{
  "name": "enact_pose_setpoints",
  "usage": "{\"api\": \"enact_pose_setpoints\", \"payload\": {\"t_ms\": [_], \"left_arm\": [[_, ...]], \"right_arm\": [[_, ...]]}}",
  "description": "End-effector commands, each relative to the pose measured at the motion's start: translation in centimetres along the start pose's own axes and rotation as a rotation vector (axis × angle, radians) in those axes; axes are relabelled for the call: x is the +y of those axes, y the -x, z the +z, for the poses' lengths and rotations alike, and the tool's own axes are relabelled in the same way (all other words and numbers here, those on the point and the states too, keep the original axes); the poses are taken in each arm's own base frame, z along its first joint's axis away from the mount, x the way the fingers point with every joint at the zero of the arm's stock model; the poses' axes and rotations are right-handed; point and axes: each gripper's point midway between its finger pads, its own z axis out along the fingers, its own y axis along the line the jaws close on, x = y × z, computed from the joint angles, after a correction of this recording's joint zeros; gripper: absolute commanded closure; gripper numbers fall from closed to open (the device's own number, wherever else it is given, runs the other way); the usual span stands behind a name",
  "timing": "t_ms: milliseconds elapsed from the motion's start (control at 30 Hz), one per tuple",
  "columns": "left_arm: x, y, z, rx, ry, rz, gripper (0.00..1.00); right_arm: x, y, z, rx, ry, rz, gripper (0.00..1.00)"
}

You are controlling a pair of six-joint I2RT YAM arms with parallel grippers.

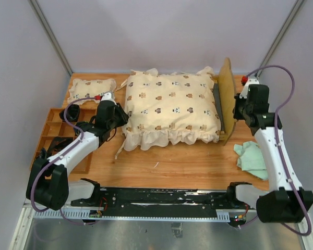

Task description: Set up the pet bed

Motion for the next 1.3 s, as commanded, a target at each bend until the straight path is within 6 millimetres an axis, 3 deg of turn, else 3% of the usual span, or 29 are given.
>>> {"api": "enact_pose_setpoints", "payload": {"t_ms": [0, 100, 300, 367, 467, 533, 567, 767, 933, 1000, 1067, 1267], "left_arm": [[0.4, 2.3, -0.1, -0.072, 0.028, -0.008, 0.68], [0.2, 4.3, -0.2, -0.117, 0.046, 0.007, 0.66], [0.7, 8.6, -1.9, -0.21, 0.141, 0.01, 0.33], [-0.2, 9.2, -2.7, -0.214, 0.103, 0.021, 0.3], [-2.0, 9.6, -4.2, -0.186, 0.015, 0.058, 0.29], [-3.4, 9.1, -5.0, -0.146, -0.054, 0.084, 0.28], [-3.9, 8.8, -5.4, -0.136, -0.077, 0.099, 0.27], [-7.3, 6.5, -7.6, -0.105, -0.207, 0.186, 0.22], [-9.8, 3.7, -8.8, -0.042, -0.347, 0.213, 0.12], [-10.4, 2.4, -9.0, -0.009, -0.386, 0.211, 0.02], [-11.5, 1.3, -9.5, 0.007, -0.434, 0.236, 0.01], [-13.3, -1.3, -10.6, 0.052, -0.506, 0.3, 0.01]], "right_arm": [[-0.8, -1.4, -3.3, -0.064, -0.062, 0.117, 1.0], [0.3, -2.8, -4.0, -0.05, -0.007, 0.156, 1.0], [1.8, -3.7, -4.2, -0.042, 0.036, 0.243, 0.99], [2.1, -3.2, -4.4, -0.058, 0.051, 0.247, 0.91], [1.8, -2.2, -5.2, -0.053, 0.039, 0.232, 0.63], [1.2, -2.6, -6.0, -0.015, -0.005, 0.233, 0.49], [0.9, -2.9, -6.4, -0.003, -0.025, 0.234, 0.47], [-0.2, -3.3, -9.1, -0.029, -0.082, 0.227, 0.44], [1.0, -5.5, -10.8, -0.013, -0.047, 0.204, 0.44], [1.3, -6.8, -11.1, -0.03, -0.046, 0.193, 0.44], [1.6, -7.9, -11.3, -0.033, -0.043, 0.188, 0.44], [5.9, -11.5, -9.0, 0.005, 0.117, 0.182, 0.5]]}}
